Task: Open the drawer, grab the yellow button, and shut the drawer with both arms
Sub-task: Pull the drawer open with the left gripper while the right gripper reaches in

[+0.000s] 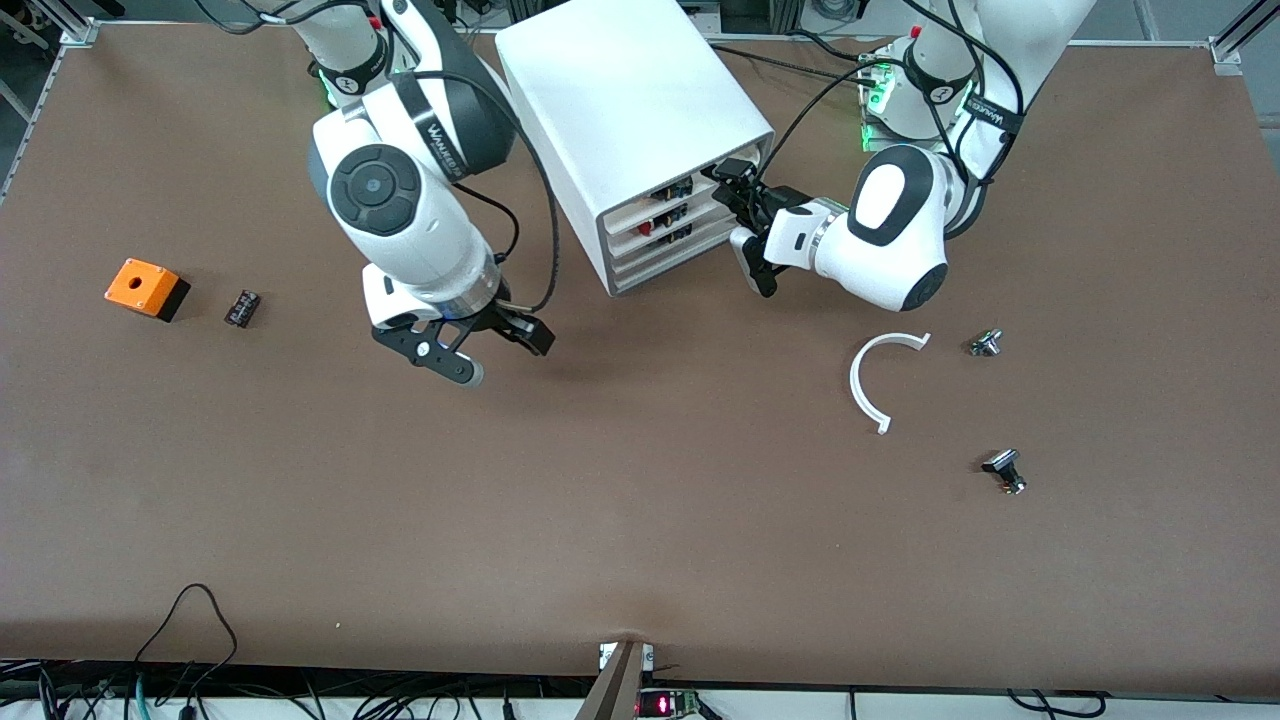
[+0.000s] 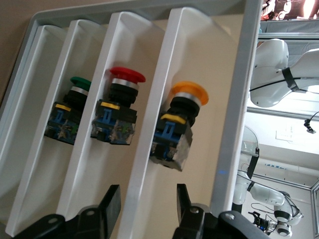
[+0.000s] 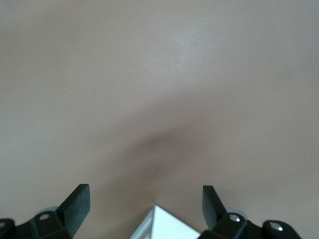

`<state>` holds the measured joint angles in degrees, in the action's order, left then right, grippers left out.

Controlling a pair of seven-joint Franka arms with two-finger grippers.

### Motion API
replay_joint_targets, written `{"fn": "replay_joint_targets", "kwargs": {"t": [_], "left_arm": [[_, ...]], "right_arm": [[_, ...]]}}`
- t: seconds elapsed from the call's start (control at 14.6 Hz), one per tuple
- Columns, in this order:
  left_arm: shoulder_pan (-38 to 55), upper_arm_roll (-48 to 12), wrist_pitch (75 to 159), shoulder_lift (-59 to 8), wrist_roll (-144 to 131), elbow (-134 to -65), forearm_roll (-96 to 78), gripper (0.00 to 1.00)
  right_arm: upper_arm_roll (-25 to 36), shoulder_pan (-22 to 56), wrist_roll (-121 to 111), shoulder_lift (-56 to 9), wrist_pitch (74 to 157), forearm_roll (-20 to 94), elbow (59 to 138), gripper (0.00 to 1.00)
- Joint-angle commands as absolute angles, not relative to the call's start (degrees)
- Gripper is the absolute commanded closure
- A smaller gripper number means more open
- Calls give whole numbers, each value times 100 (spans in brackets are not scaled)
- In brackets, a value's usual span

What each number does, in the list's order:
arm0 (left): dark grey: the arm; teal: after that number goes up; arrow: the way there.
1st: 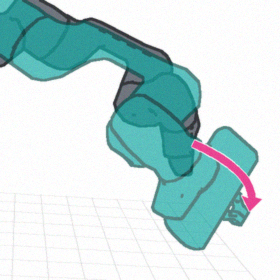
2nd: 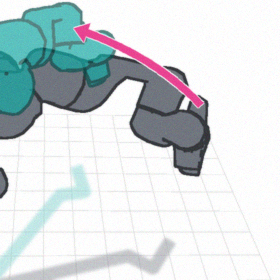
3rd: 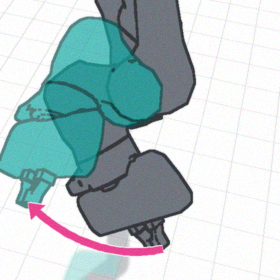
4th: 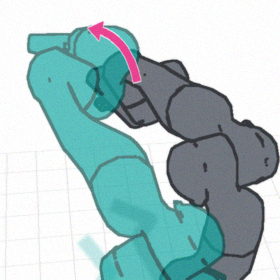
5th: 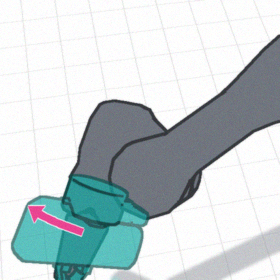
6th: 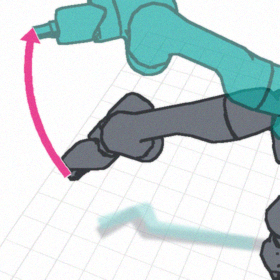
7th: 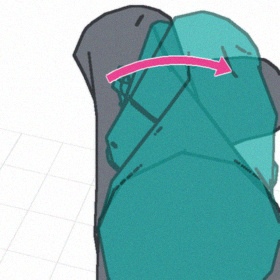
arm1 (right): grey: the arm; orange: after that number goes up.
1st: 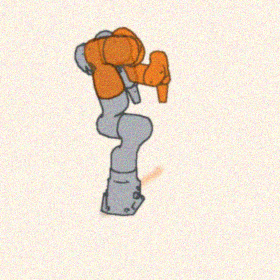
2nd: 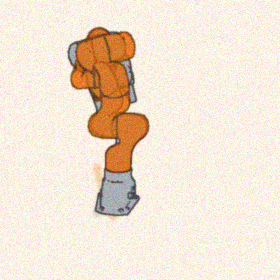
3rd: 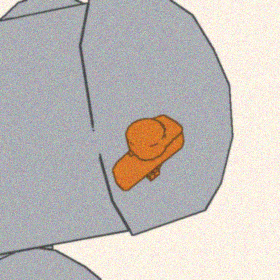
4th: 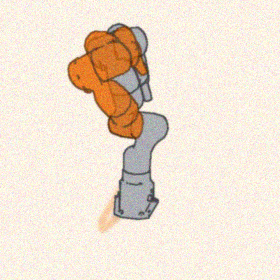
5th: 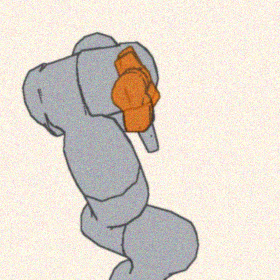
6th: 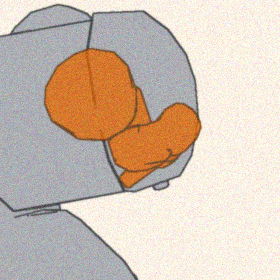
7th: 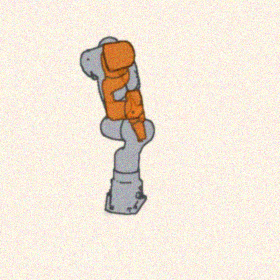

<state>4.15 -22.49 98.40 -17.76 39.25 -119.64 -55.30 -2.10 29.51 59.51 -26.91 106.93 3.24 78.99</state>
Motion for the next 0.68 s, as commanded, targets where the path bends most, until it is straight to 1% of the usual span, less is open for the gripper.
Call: {"fn": "replay_joint_targets", "kwargs": {"t": [0.0, 0.07, 0.14, 0.21, 0.27, 0.34, 0.55, 0.62], "left_arm": [[369, -2276, 9984, -1644, 4289, -12444, -5809, 48], [369, -2285, 9984, -1635, 4298, -12480, -5853, 53], [369, -2294, 9984, -1626, 4307, -12498, -5854, 65], [387, -2294, 9984, -1626, 4315, -12498, -5862, 79], [395, -2294, 9984, -1626, 4315, -12481, -5862, 97], [369, -2294, 9984, -1635, 4315, -12472, -5862, 100], [308, -2276, 9967, -1679, 4316, -12367, -5862, 100], [308, -2259, 9967, -1740, 4289, -12227, -5828, 100]], "right_arm": [[-167, 3085, 6520, -3102, 10459, 369, 7182, 0], [-176, 3128, 6704, -3155, 10459, 378, 7085, 0], [-176, 3164, 6837, -3199, 10459, 387, 7014, 0], [-176, 3190, 6925, -3243, 10459, 387, 6944, 0], [-176, 3234, 7039, -3261, 10459, 387, 6882, 0], [-176, 3252, 7162, -3304, 10450, 387, 6830, 0], [-255, 3287, 7469, -3392, 10450, 544, 6593, 0], [-255, 3287, 7575, -3410, 10450, 632, 6513, 0]]}}
